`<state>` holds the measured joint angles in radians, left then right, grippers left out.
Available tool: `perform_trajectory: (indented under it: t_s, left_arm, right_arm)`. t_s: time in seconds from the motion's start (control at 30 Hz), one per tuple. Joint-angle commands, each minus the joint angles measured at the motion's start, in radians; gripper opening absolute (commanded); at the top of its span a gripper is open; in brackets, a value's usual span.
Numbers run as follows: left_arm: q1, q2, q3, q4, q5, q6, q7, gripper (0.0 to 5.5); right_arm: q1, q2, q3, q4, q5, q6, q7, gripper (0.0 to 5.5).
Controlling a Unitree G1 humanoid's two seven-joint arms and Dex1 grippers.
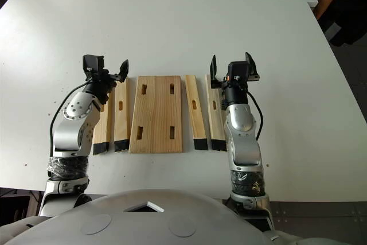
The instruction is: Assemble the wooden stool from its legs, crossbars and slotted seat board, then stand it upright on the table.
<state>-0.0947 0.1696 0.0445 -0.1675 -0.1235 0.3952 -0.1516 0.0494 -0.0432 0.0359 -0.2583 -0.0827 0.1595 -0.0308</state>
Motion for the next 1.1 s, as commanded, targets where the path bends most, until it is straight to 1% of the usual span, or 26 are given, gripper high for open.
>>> perform_trajectory:
  t_s: [0.03,0.17,0.43,0.8,1.1]
  left_arm:
    - [-0.001,-0.002,-0.015,-0.017,0.017,0.028,0.012,4.23]
    - [0.008,-0.001,-0.012,-0.032,0.011,0.037,0.011,4.23]
    - [-0.017,0.001,0.009,-0.040,-0.002,0.001,-0.003,4.23]
    - [-0.009,-0.010,-0.007,-0.077,0.005,0.008,0.004,4.23]
    - [-0.014,-0.010,-0.003,-0.062,0.005,-0.005,0.000,4.23]
  right_arm:
    - [0.006,-0.004,0.018,-0.008,-0.011,0.018,0.011,4.72]
    - [-0.001,0.001,-0.002,-0.018,-0.003,0.025,0.001,4.72]
    - [0.014,0.015,0.007,-0.026,-0.010,0.025,-0.009,4.72]
    - [0.019,0.010,0.004,-0.040,-0.011,0.034,-0.009,4.72]
    - [0.009,0.011,0.007,-0.042,-0.015,0.055,-0.013,4.72]
